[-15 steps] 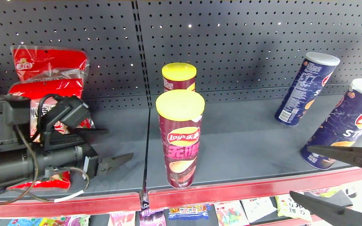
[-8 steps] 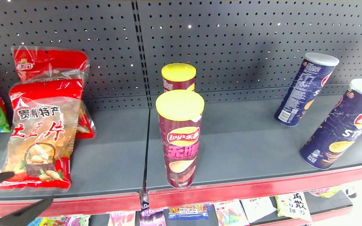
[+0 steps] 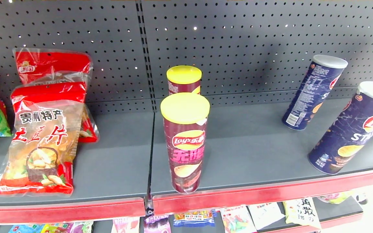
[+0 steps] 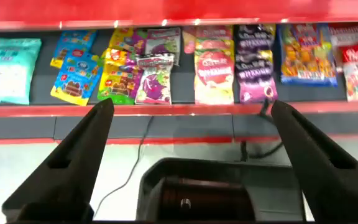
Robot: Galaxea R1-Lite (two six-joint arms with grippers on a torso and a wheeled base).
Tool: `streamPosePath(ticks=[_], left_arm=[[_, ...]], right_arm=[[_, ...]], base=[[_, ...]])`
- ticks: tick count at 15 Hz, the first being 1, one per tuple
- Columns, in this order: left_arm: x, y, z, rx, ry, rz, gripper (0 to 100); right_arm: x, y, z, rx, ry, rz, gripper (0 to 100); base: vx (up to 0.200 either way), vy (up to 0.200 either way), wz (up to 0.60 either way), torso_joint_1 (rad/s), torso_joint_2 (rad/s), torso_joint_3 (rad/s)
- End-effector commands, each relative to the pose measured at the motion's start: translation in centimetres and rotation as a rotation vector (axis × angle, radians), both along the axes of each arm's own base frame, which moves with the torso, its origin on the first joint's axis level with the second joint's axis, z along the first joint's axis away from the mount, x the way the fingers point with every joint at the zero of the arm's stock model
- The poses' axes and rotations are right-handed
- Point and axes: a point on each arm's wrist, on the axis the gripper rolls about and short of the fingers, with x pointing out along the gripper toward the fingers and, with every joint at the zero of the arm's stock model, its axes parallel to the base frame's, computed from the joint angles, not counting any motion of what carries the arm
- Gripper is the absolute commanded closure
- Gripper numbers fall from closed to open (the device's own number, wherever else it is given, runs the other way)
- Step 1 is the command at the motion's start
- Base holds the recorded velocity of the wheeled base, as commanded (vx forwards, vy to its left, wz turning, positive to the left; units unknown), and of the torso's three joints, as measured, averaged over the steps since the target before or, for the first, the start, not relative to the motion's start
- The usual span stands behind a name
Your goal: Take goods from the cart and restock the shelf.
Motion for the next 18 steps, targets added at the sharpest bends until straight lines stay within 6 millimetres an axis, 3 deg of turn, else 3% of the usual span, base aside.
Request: streamPosePath(ticks=[1, 4, 7, 9, 12, 14, 16, 18], left_arm=[[-1.7, -0.1, -3.5, -0.014, -0.136, -0.019, 0], [0.3, -0.1, -4.0, -0.024, -0.257, -0.030, 0], [3.3, -0.1, -5.6, 0.008, -0.526, -0.051, 0], [3.4, -0.2, -6.1, 0.016, -0.504, -0.063, 0], [3.4, -0.2, -6.1, 0.019, -0.502, -0.064, 0], [3.4, -0.2, -6.1, 0.019, -0.502, -0.064, 0], [3.4, -0.2, -6.1, 0.019, -0.502, -0.064, 0], [3.4, -0.2, -6.1, 0.020, -0.502, -0.064, 0]], right_arm=[[-1.3, -0.1, -4.0, -0.040, -0.086, -0.012, 0], [-1.1, -0.2, -4.5, -0.052, -0.082, -0.050, 0], [-0.8, -0.2, -4.8, 0.026, -0.115, -0.055, 0], [-0.1, 0.1, -5.1, 0.042, -0.216, 0.067, 0], [0.0, 0.1, -5.1, 0.049, -0.225, 0.061, 0], [0.0, -0.1, -5.1, 0.049, -0.233, -0.038, 0], [0.0, 0.2, -5.2, 0.061, -0.223, 0.098, 0], [0.0, 0.1, -5.1, 0.070, -0.226, 0.093, 0]], base=[[0.000, 0.000, 0.00, 0.000, 0.00, 0.000], [0.000, 0.000, 0.00, 0.000, 0.00, 0.000], [0.000, 0.000, 0.00, 0.000, 0.00, 0.000], [0.000, 0.000, 0.00, 0.000, 0.00, 0.000], [0.000, 0.000, 0.00, 0.000, 0.00, 0.000], [0.000, 0.000, 0.00, 0.000, 0.00, 0.000], [0.000, 0.000, 0.00, 0.000, 0.00, 0.000], [0.000, 0.000, 0.00, 0.000, 0.00, 0.000]])
